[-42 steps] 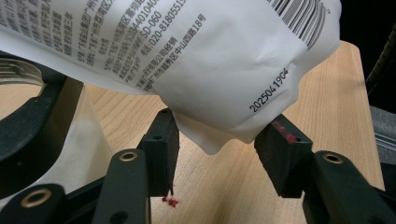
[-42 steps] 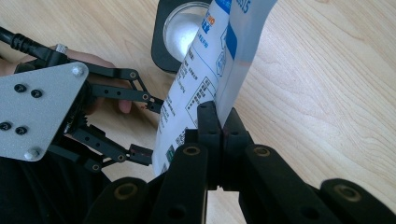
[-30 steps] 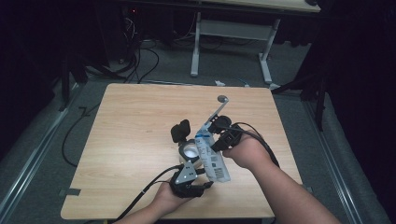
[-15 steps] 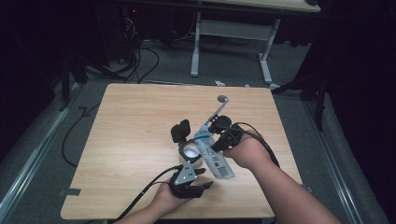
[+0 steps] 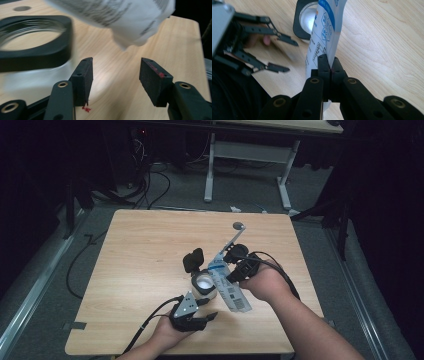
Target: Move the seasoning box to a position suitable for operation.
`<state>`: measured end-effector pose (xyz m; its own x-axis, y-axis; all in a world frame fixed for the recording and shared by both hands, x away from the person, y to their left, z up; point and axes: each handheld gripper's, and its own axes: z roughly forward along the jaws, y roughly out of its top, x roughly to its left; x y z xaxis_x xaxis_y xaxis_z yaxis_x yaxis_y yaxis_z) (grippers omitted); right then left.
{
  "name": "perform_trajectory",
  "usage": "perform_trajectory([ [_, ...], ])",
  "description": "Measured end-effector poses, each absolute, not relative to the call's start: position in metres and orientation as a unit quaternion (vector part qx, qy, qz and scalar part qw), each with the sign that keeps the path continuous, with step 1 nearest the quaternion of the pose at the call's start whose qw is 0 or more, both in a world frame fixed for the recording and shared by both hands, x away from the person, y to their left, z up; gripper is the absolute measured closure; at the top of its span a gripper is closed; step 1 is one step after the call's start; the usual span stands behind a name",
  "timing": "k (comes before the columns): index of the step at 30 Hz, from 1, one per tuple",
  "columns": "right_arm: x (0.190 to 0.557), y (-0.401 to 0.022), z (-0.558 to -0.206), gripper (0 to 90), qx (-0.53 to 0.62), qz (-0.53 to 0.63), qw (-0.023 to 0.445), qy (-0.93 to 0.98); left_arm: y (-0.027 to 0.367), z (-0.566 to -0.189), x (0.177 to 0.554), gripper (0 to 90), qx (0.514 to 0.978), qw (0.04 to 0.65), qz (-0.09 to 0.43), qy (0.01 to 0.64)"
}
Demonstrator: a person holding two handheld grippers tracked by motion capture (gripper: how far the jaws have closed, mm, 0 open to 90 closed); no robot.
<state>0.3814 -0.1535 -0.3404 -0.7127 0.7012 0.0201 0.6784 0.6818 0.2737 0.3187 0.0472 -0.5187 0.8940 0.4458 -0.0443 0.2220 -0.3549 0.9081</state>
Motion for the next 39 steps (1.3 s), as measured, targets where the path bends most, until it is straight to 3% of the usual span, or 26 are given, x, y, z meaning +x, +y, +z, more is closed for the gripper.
perform_trajectory([
  [16,0.378,-0.166,-0.34,89.8,0.384,0.137,0.049,0.912,0.108,-0.514,0.341,44.4,0.794,0.526,0.157,0.262],
  [39,0.366,-0.216,-0.358,89.8,0.426,0.165,0.068,0.887,0.146,-0.514,0.353,45.1,0.786,0.512,0.189,0.291],
])
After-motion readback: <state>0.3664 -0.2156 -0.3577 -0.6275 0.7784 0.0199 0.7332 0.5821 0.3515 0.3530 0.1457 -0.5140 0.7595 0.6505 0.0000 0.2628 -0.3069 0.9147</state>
